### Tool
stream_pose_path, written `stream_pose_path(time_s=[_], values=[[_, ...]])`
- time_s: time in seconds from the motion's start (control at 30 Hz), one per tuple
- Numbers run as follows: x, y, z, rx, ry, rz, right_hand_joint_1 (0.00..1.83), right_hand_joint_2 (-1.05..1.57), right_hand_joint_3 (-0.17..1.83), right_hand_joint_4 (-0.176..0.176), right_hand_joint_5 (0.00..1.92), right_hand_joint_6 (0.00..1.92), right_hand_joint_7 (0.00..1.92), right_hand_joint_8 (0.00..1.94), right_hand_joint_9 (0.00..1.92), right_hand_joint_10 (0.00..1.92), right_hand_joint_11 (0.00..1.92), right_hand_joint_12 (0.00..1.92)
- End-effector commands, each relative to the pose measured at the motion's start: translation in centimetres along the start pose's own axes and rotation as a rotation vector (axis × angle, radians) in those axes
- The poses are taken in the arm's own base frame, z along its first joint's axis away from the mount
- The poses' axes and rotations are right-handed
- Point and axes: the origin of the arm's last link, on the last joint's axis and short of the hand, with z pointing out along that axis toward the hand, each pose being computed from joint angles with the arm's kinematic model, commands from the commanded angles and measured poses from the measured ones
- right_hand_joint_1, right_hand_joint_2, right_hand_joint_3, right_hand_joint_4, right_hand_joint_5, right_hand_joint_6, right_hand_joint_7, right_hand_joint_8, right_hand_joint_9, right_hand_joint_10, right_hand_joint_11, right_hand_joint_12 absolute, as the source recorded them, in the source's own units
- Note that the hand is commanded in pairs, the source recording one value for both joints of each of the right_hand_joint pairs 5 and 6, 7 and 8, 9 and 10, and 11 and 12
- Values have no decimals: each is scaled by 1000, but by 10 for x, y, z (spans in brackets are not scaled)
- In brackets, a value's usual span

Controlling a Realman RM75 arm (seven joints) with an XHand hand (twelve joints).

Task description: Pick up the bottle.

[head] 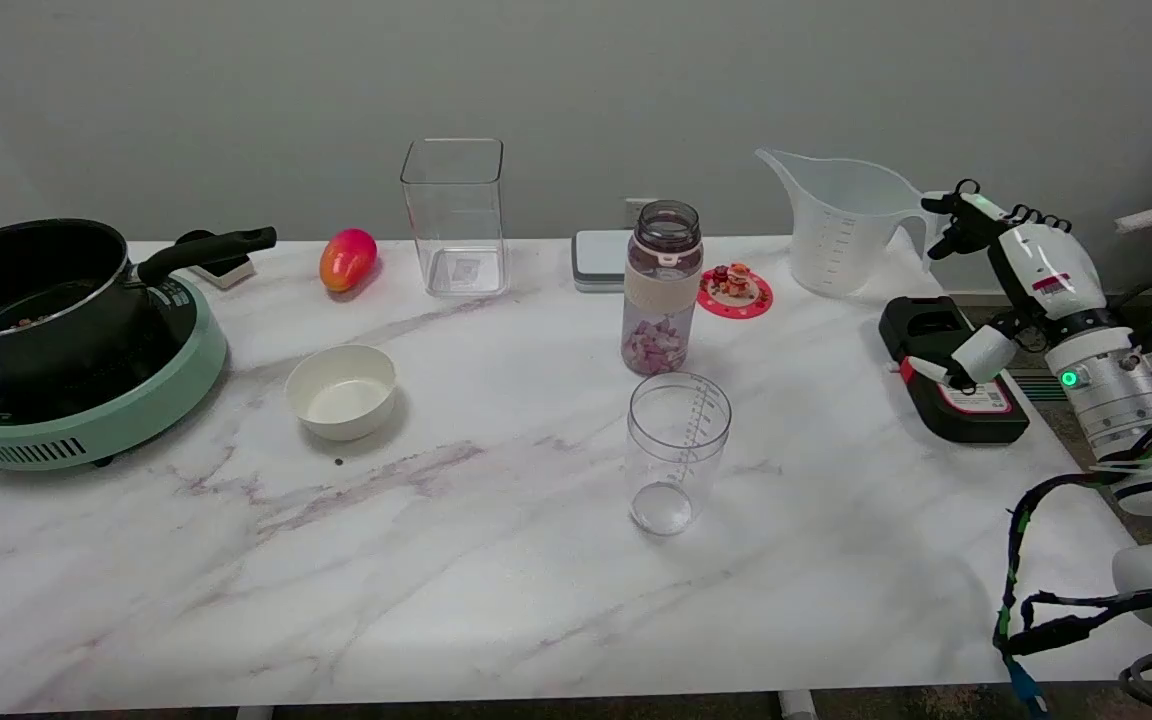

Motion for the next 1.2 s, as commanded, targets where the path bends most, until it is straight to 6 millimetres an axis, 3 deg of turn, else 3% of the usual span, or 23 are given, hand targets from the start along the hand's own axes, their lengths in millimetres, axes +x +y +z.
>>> stream_pose_path(time_s=[0.03,0.3,0.53,0.87,1.03,1.2], values=[[-1,-18,-17,16,0,100,1306,-338,1269,0,459,459,886,886,619,619,700,700],[-23,-20,-15,-1,-101,99,1314,-296,1237,0,471,471,926,926,636,636,710,710],[-26,-20,-17,-9,-108,53,1314,-303,1262,0,514,514,918,918,641,641,710,710],[-31,-13,-36,-49,-134,47,1321,-301,1280,0,519,519,900,900,641,641,706,706],[-36,-25,-22,-25,-127,77,1332,-299,1299,0,513,513,863,863,639,639,701,701],[-46,-46,7,-140,-68,372,1333,-319,1320,0,492,492,821,821,615,615,725,725]])
